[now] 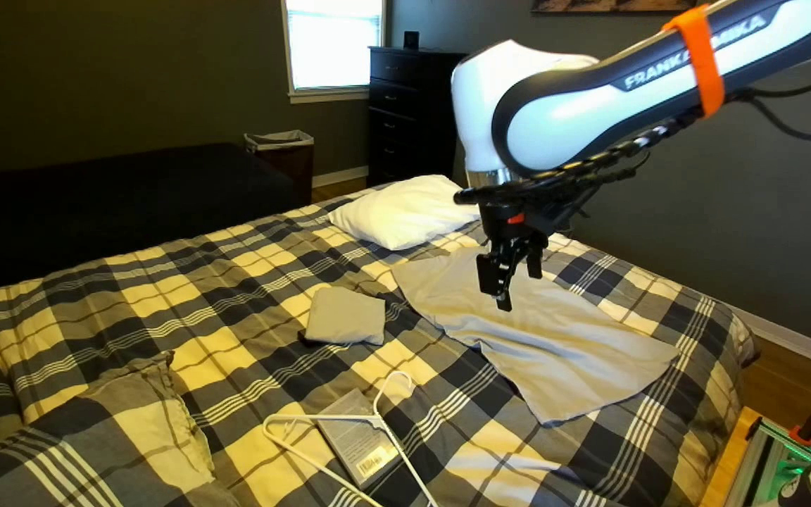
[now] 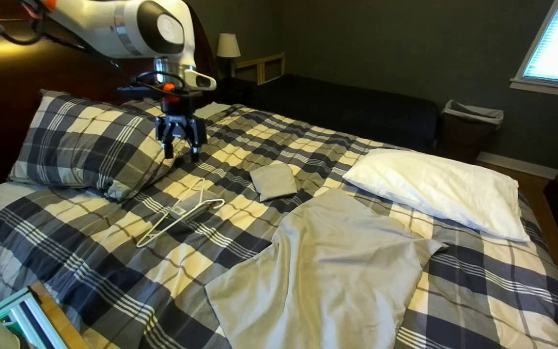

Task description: Move the hanger to the left then put the book on the grey pillow cover

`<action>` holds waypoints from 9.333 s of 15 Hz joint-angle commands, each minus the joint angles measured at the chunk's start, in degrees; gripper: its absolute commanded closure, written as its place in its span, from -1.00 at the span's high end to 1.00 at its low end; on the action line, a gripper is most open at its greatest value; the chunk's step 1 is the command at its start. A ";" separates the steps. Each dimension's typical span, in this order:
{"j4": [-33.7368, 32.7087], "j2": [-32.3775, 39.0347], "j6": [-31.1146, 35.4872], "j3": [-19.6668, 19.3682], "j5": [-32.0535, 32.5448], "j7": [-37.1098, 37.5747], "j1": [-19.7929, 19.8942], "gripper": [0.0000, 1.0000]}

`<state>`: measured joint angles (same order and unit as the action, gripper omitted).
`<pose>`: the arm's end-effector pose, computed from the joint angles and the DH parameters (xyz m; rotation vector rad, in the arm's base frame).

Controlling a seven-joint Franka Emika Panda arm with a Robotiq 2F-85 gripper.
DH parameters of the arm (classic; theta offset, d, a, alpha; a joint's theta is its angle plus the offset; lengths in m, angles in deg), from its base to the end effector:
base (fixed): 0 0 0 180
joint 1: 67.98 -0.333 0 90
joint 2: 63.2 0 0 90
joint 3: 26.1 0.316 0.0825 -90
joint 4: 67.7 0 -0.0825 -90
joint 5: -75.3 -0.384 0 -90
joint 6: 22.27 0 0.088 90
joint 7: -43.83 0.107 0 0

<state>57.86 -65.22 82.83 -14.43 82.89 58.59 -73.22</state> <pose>0.4690 0.1318 0.3793 2.9000 0.1330 -0.4033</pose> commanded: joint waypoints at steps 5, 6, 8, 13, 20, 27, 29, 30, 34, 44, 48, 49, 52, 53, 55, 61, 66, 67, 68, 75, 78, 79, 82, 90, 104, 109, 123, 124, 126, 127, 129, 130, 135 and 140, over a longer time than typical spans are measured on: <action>-1.33 19.63 2.76 -4.99 -6.79 -0.41 0.53 1.00; -1.99 21.29 1.91 -5.24 -8.72 -2.93 0.92 1.00; -0.42 19.40 2.29 -5.98 -6.86 -0.83 -0.55 1.00; -2.34 22.39 2.52 -6.22 -7.24 -1.28 -0.96 1.00; -5.19 36.63 24.35 -2.51 -14.17 -4.96 -4.31 1.00; -6.02 39.97 34.99 -3.11 -10.71 -5.09 -8.14 1.00; -6.16 40.09 37.21 -2.62 -11.39 -5.91 -7.61 1.00; -5.89 40.09 39.41 -2.20 -12.00 -6.42 -7.23 1.00; -5.61 41.19 49.04 -3.22 -10.72 -5.61 -8.64 1.00; -4.29 44.33 60.69 -9.83 -5.93 -2.14 -17.77 0.19; -4.02 44.26 62.34 -12.78 -4.15 -0.70 -22.01 0.42; -3.64 43.94 62.77 -12.77 -4.18 -0.46 -22.48 0.44; -2.81 43.28 64.88 -13.29 -4.07 -0.15 -24.40 0.49; -2.43 43.05 65.66 -13.36 -4.13 -0.12 -24.95 0.53; -2.47 43.35 66.90 -14.48 -4.22 0.50 -26.62 0.49; -4.78 46.30 66.53 -21.67 -4.73 5.00 -32.98 0.01; -6.49 48.30 65.26 -23.65 -5.39 6.60 -34.30 -0.20; -6.72 48.50 65.17 -23.70 -5.49 6.76 -34.33 -0.21; -6.94 48.70 65.09 -23.83 -5.54 6.91 -34.43 -0.20; -6.57 47.87 66.28 -20.47 -6.10 4.94 -31.23 0.34; -6.96 48.17 66.11 -18.75 -6.67 4.37 -29.06 -0.34; -7.16 48.29 65.95 -18.04 -6.87 4.19 -28.27 -0.50; -7.32 48.40 66.06 -16.61 -7.06 4.04 -26.56 -0.97; -1.77 40.86 66.86 -14.86 -5.87 2.65 -25.06 -0.96; -3.16 40.16 74.22 4.94 -18.86 1.34 -9.75 -0.96; -5.56 48.89 73.87 23.76 -22.53 -4.51 6.44 -0.96; -10.56 58.58 60.94 29.97 -19.20 -18.10 8.50 -0.17; -10.30 57.73 61.91 29.10 -19.34 -17.50 7.50 -0.03; -9.27 54.47 64.17 25.63 -19.39 -15.21 4.30 0.27; -8.50 52.54 66.51 23.10 -19.39 -13.90 2.30 0.41; -6.57 49.84 71.22 19.92 -19.55 -12.93 0.91 0.72; -5.13 48.27 74.03 18.39 -19.60 -12.42 0.46 0.85; 2.74 37.60 80.54 3.53 -19.82 -7.97 -7.79 1.00; 6.22 34.86 78.87 -5.26 -18.46 -7.73 -10.80 1.00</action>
<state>60.85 -27.92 162.49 -16.28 63.36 48.69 -82.27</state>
